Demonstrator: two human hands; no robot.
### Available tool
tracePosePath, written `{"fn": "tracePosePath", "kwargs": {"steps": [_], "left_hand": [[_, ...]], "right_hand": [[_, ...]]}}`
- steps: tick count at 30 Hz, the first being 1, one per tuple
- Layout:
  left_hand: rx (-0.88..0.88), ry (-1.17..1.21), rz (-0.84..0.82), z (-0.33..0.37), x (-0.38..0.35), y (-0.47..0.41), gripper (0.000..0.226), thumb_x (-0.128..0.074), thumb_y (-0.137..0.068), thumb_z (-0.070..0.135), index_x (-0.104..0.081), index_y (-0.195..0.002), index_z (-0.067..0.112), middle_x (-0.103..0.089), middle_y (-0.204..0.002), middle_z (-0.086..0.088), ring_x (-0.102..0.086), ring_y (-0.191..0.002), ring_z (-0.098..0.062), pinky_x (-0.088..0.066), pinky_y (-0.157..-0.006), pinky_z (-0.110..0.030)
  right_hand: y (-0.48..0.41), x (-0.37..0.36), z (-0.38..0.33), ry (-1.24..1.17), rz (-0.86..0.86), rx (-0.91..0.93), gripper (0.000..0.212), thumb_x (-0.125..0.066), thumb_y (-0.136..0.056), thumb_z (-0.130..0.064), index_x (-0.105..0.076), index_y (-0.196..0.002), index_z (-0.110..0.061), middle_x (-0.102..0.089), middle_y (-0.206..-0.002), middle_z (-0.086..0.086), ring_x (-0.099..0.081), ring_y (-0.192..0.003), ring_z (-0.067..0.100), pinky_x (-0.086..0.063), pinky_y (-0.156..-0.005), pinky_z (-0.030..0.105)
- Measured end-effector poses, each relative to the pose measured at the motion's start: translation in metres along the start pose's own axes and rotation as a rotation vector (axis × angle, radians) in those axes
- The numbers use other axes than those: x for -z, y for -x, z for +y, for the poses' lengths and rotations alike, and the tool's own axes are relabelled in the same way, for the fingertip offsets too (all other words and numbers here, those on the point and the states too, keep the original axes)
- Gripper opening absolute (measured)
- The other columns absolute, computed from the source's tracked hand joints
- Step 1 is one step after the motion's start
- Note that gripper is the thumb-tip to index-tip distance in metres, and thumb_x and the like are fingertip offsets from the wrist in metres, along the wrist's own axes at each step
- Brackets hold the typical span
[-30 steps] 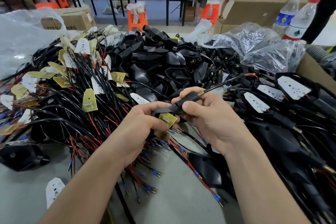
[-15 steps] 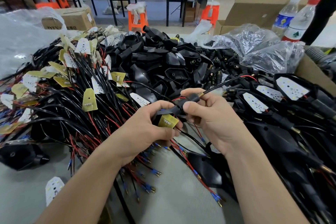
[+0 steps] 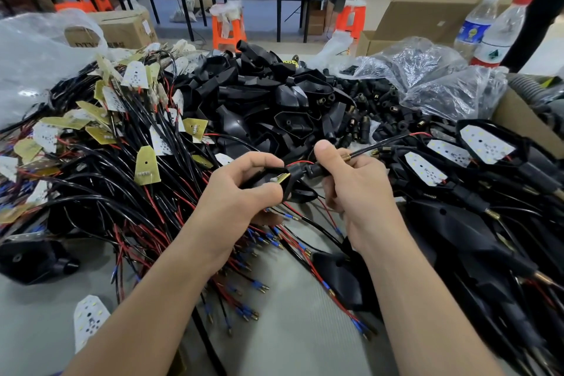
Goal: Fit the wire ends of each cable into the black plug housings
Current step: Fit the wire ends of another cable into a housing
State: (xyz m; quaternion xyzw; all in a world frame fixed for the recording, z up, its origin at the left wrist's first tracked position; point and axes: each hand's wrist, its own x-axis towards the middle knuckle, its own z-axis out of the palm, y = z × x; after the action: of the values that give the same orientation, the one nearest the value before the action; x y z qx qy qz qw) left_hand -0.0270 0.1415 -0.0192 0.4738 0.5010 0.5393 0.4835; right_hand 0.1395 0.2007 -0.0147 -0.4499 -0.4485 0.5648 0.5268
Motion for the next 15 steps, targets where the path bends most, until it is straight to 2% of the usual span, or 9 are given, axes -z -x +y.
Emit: {"fn": "tracePosePath", "kwargs": {"steps": [2,5,8,10,13,15], "left_hand": [[-0.010,0.020,0.048,0.000,-0.001,0.000,0.032,-0.076,-0.066,0.026,-0.079,-0.097,0.029,-0.076,-0.097,-0.006,-0.074,-0.091,-0.026,-0.060,-0.061,-0.031],[-0.068,-0.010,0.127,0.002,-0.005,0.001,0.018,-0.069,-0.078,0.022,-0.082,-0.090,0.024,-0.075,-0.082,-0.002,-0.073,-0.073,-0.016,-0.060,-0.056,-0.032],[-0.125,-0.052,0.189,0.004,-0.008,0.003,0.015,-0.069,-0.087,0.022,-0.084,-0.088,0.026,-0.077,-0.078,-0.002,-0.074,-0.067,-0.017,-0.059,-0.055,-0.031],[-0.155,-0.058,0.227,0.004,-0.008,0.003,0.014,-0.071,-0.090,0.023,-0.084,-0.090,0.029,-0.079,-0.082,-0.002,-0.076,-0.073,-0.019,-0.060,-0.061,-0.032],[-0.194,-0.079,0.306,0.003,-0.011,0.003,0.013,-0.073,-0.084,0.031,-0.084,-0.091,0.033,-0.080,-0.090,0.002,-0.076,-0.089,-0.023,-0.062,-0.083,-0.046],[-0.217,-0.096,0.368,0.002,-0.014,0.003,0.011,-0.074,-0.082,0.029,-0.083,-0.088,0.033,-0.079,-0.089,0.003,-0.074,-0.087,-0.021,-0.061,-0.088,-0.050]], "right_hand": [[0.000,-0.001,0.000,-0.013,0.005,0.002,0.046,-0.074,-0.093,-0.032,-0.050,-0.056,-0.022,-0.037,-0.048,0.001,-0.025,-0.038,0.009,-0.022,-0.038,0.018],[0.000,-0.001,0.000,-0.018,0.001,-0.002,0.049,-0.074,-0.093,-0.033,-0.051,-0.052,-0.022,-0.038,-0.048,-0.001,-0.026,-0.038,0.009,-0.022,-0.037,0.018],[0.001,-0.001,0.000,-0.023,-0.012,-0.013,0.043,-0.074,-0.093,-0.033,-0.055,-0.056,-0.021,-0.044,-0.046,-0.002,-0.030,-0.037,0.008,-0.026,-0.038,0.019],[0.001,-0.002,0.001,-0.033,-0.017,-0.021,0.041,-0.075,-0.092,-0.034,-0.055,-0.059,-0.021,-0.044,-0.046,-0.002,-0.031,-0.037,0.008,-0.026,-0.039,0.019],[0.001,-0.004,0.003,-0.059,-0.023,-0.041,0.040,-0.075,-0.092,-0.036,-0.053,-0.062,-0.023,-0.043,-0.045,-0.001,-0.029,-0.038,0.010,-0.025,-0.039,0.020],[0.001,-0.005,0.004,-0.068,-0.027,-0.060,0.042,-0.074,-0.093,-0.037,-0.054,-0.059,-0.023,-0.043,-0.046,-0.001,-0.029,-0.037,0.009,-0.025,-0.037,0.018]]}}
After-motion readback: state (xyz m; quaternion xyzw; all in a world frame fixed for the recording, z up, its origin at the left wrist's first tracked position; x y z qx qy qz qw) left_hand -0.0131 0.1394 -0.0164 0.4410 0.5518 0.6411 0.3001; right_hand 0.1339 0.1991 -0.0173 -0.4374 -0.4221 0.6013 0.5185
